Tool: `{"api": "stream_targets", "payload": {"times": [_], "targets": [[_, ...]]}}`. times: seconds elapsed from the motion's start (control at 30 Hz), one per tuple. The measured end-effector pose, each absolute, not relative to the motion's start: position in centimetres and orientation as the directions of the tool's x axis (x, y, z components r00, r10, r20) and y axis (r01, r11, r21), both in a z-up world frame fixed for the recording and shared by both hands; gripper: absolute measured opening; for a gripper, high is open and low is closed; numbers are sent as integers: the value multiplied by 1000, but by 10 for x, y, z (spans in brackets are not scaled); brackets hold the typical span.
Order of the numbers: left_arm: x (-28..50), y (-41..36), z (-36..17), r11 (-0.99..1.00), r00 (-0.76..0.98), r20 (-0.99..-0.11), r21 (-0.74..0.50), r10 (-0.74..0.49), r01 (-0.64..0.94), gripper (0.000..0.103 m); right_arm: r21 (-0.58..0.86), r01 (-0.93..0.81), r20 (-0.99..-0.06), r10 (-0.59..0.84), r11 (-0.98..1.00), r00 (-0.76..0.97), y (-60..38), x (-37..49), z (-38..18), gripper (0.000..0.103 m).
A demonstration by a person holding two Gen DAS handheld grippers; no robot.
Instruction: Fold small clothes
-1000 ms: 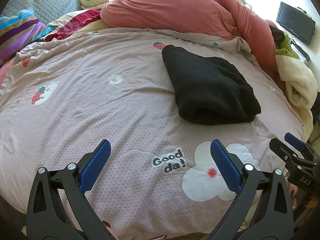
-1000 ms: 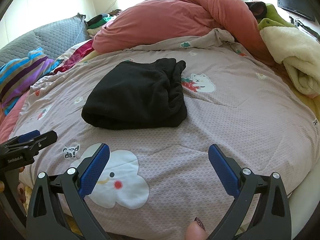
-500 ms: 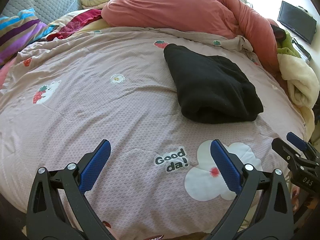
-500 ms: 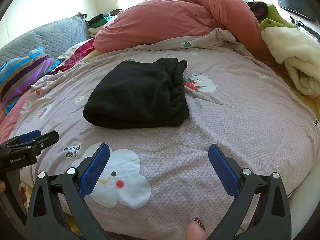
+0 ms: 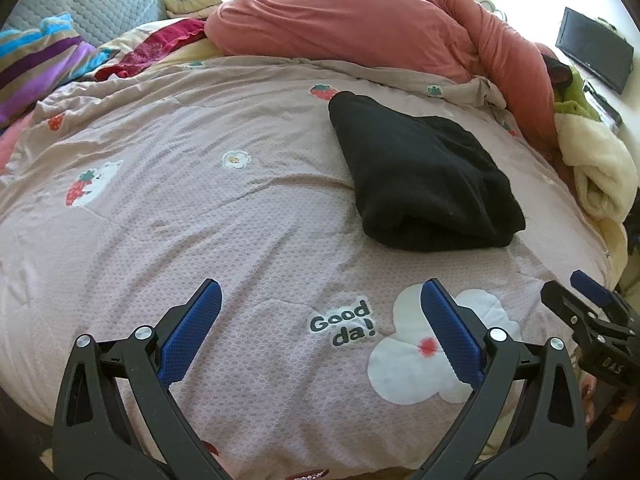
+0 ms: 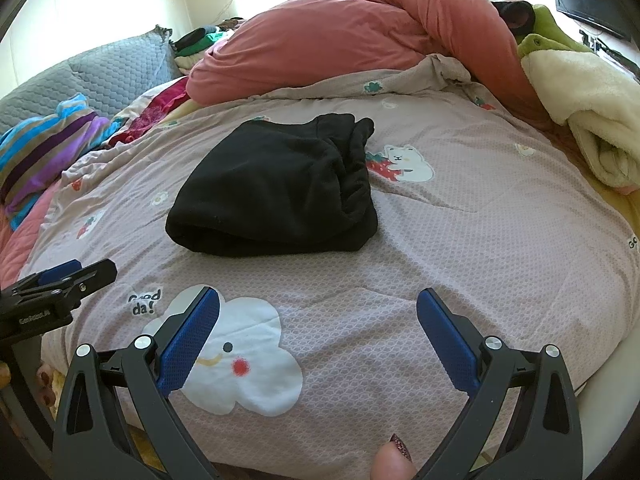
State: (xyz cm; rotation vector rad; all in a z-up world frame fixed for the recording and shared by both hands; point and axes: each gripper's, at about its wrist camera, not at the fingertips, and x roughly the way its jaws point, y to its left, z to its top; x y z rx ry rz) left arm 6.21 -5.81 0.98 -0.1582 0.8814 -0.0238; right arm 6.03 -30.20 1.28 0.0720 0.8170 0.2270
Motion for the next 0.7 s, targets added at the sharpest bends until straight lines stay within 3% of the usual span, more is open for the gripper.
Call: {"api": "stream_targets", "payload": {"times": [0.37, 0.5, 0.7], "targets": [[62, -29, 11, 973, 641, -766, -176, -39, -150, 93, 154, -188, -714, 240, 970, 657, -295, 63, 12, 98], [60, 9, 12, 951, 635, -772, -166, 38, -259, 93, 162, -237, -713, 279, 958, 643, -272, 72, 14, 98], [66, 125, 6, 867, 567, -795, -112, 215, -486, 93, 207, -416, -679, 436, 886, 591, -181, 103, 29, 98]]}}
